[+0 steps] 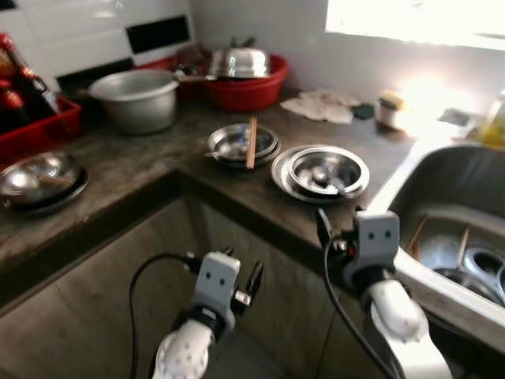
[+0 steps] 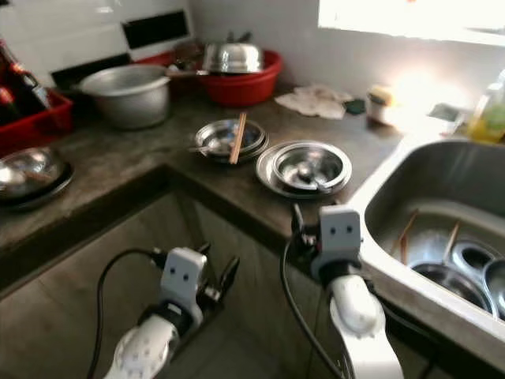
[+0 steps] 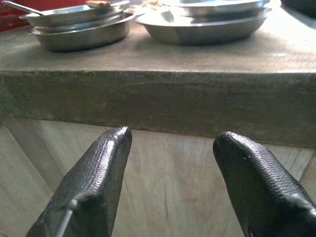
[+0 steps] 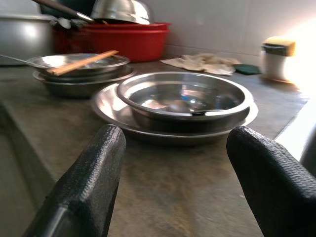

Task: Kitchen organization

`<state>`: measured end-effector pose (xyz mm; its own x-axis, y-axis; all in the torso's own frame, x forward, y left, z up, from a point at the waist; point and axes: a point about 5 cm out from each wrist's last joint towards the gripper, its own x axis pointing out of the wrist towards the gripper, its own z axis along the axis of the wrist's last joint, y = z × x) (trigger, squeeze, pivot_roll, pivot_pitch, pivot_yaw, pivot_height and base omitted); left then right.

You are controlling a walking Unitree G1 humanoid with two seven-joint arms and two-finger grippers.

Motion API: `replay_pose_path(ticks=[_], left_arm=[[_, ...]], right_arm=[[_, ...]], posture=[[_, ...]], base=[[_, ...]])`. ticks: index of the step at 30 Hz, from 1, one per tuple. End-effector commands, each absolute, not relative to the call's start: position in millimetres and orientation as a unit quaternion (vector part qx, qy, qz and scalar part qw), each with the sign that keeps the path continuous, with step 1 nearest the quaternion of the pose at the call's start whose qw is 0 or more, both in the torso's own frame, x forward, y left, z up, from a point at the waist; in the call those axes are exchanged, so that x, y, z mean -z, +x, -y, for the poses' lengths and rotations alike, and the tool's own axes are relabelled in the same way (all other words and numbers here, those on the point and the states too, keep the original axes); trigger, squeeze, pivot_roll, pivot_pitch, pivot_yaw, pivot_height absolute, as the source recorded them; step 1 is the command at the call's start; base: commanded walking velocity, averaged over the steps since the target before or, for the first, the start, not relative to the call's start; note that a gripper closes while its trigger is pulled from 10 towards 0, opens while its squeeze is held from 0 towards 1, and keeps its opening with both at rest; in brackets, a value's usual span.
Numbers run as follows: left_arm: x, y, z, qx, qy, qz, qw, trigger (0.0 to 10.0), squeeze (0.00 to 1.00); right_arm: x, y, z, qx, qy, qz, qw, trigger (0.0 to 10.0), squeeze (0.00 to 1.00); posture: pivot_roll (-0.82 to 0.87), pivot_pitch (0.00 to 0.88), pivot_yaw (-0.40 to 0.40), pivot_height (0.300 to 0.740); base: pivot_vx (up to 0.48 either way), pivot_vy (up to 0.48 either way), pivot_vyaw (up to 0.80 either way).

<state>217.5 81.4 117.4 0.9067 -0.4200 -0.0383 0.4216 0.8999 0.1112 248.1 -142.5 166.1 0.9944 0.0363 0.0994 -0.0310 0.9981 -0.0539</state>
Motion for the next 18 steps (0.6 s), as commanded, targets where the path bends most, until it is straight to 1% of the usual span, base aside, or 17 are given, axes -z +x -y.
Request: replay_pose_path(ticks=[1,12,18], left_arm=[[-116,218,-83,0.214,0.073,-0.012,0.974,10.0,0.00],[-115,215,-81,0.217,0.066,-0.012,0.974,10.0,0.00],[-119,212,-76,0.233,0.069,0.003,0.970,10.0,0.00]], right_arm=[[-168,250,142,-0.016,-0.022,0.053,0.998,10.0,0.00],[-170,260,152,-0.011,-0.028,0.052,0.998,10.0,0.00],[-170,268,149,-0.022,-0.019,0.050,0.998,10.0,0.00]], posture=[[0.11,0.033,-0.015,0.740],[0.12,0.027,-0.025,0.740],[0.12,0.029,-0.027,0.740]], base=[[0.000,0.000,0.00],[0.000,0.000,0.00],[0.000,0.000,0.00]])
